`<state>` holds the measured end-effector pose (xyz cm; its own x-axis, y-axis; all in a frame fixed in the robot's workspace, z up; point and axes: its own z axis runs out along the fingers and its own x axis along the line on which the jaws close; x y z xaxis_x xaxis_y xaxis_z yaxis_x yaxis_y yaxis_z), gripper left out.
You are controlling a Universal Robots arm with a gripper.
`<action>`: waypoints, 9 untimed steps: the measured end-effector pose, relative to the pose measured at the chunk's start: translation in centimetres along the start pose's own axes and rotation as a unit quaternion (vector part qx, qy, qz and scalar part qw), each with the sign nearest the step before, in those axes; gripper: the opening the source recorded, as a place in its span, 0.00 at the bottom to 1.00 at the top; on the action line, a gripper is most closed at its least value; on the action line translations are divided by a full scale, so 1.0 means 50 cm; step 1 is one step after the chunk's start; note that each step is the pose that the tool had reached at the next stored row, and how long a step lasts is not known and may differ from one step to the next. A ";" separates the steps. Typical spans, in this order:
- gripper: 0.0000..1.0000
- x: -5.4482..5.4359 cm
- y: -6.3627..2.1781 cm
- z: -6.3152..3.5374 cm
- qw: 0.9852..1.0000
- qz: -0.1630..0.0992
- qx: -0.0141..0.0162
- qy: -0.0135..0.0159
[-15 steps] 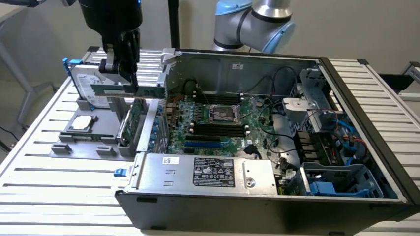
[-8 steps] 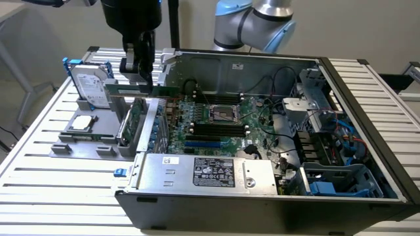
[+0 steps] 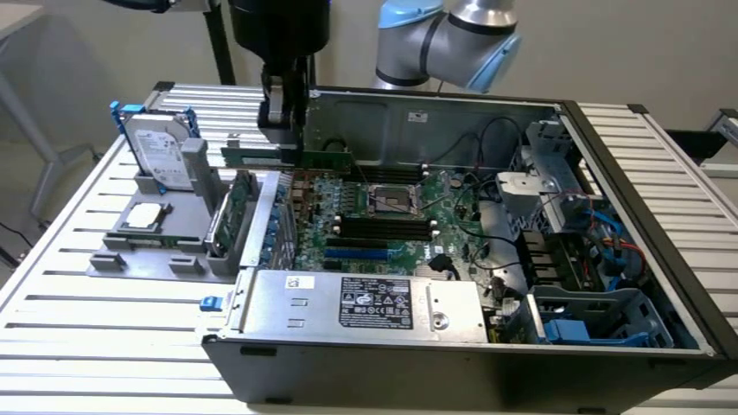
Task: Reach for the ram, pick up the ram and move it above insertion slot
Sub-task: 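Pick up the ram and move it above insertion slot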
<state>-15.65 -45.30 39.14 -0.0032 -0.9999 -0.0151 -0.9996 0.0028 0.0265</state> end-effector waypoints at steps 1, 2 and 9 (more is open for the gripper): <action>0.13 0.000 -0.009 0.000 1.000 0.000 0.000 0.000; 0.13 0.000 -0.018 0.000 1.000 0.000 0.000 0.000; 0.13 -0.005 -0.082 -0.002 1.000 0.000 0.000 0.000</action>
<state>-11.55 -45.04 39.14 -0.0032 -0.9999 -0.0151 -0.9996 0.0028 0.0265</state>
